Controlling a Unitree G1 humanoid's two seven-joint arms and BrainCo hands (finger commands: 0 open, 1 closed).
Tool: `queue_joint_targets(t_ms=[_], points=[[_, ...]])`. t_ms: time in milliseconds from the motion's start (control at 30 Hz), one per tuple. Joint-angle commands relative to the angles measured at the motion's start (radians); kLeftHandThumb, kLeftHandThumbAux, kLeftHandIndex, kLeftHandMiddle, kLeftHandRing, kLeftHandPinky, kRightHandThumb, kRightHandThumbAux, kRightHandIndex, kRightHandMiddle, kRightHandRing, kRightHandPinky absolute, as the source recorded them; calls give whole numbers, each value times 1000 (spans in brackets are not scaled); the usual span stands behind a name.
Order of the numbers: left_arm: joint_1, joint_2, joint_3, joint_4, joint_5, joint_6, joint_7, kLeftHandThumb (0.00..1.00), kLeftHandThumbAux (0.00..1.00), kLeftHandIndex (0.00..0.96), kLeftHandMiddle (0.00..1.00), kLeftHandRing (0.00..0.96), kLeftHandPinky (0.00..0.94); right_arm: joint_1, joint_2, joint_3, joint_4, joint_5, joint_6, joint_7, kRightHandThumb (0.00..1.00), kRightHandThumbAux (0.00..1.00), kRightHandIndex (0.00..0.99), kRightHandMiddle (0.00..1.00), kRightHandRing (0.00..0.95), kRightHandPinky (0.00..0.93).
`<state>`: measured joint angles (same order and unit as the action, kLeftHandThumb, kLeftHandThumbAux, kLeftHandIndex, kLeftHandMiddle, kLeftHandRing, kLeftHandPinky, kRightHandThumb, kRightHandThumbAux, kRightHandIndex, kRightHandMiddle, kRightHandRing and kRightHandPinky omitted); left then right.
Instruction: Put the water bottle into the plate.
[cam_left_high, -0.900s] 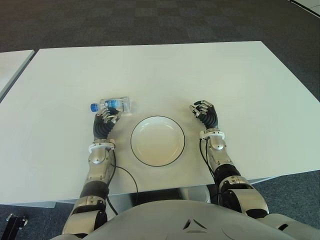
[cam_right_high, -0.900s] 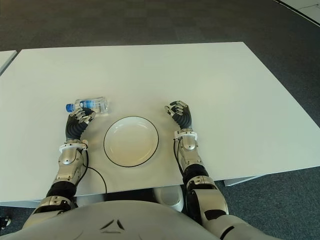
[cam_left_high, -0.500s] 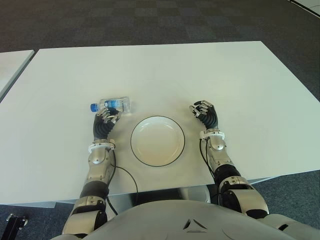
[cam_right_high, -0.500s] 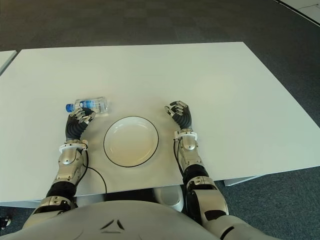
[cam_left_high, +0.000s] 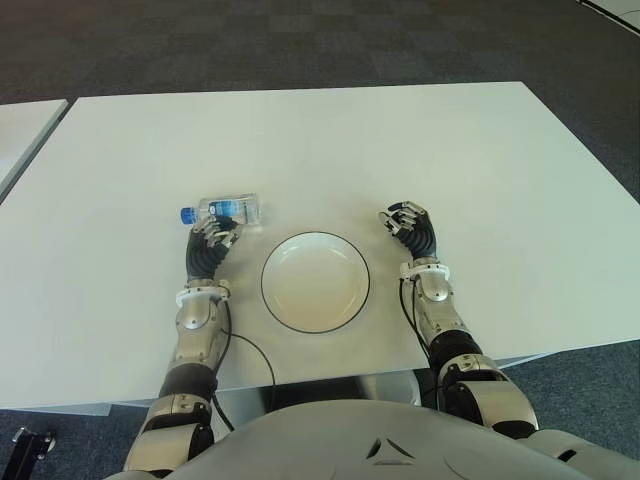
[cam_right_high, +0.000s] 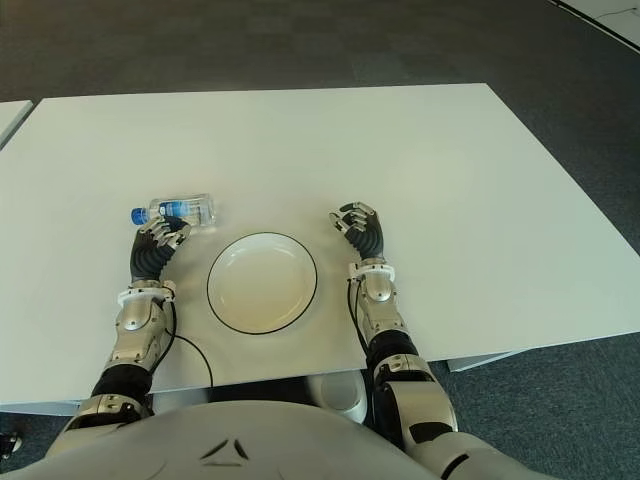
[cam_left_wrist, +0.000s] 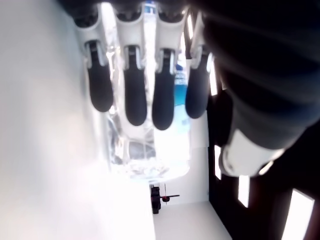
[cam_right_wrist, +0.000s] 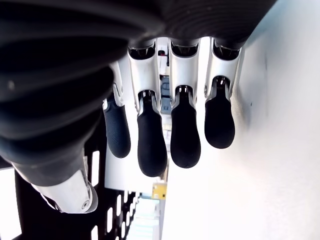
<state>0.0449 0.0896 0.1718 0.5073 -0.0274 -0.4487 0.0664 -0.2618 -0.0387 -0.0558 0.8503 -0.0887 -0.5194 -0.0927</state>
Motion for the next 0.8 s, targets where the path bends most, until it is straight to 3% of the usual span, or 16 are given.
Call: queue_joint_targets(t_ms=[33,67,133,267,433,567,633,800], points=[[118,0,-28,-281,26,159,-3,708,717,427,443,419,408,90,14,7,59,8,93,10,709,725,436,666,658,656],[136,0,-33,-349,33,194,0,708,717,427,447,424,422,91,15,9,59,6,90,9,709,726,436,668,660,659],[147,4,-35,-378,65,199,19,707,717,427,452,429,434,92,19,8,56,7,94,6,709,726,436,670,661,660],[144,31,-45,-401,228,198,109,707,718,427,459,445,444,94,27,5,50,10,103,-1,708,726,436,673,663,656],[108,104,-64,-422,478,257,239,709,720,425,470,455,439,95,35,6,46,8,107,-13,708,726,435,678,667,658],[90,163,-77,-402,608,270,315,710,720,424,495,505,515,96,43,5,42,8,115,-20,708,726,435,683,670,657],[79,199,-85,-406,659,280,332,784,697,401,527,565,575,97,47,6,38,6,117,-26,708,725,435,683,669,657],[62,253,-113,-391,742,282,384,830,681,394,562,625,638,99,51,9,33,4,118,-34,708,725,435,682,668,655]])
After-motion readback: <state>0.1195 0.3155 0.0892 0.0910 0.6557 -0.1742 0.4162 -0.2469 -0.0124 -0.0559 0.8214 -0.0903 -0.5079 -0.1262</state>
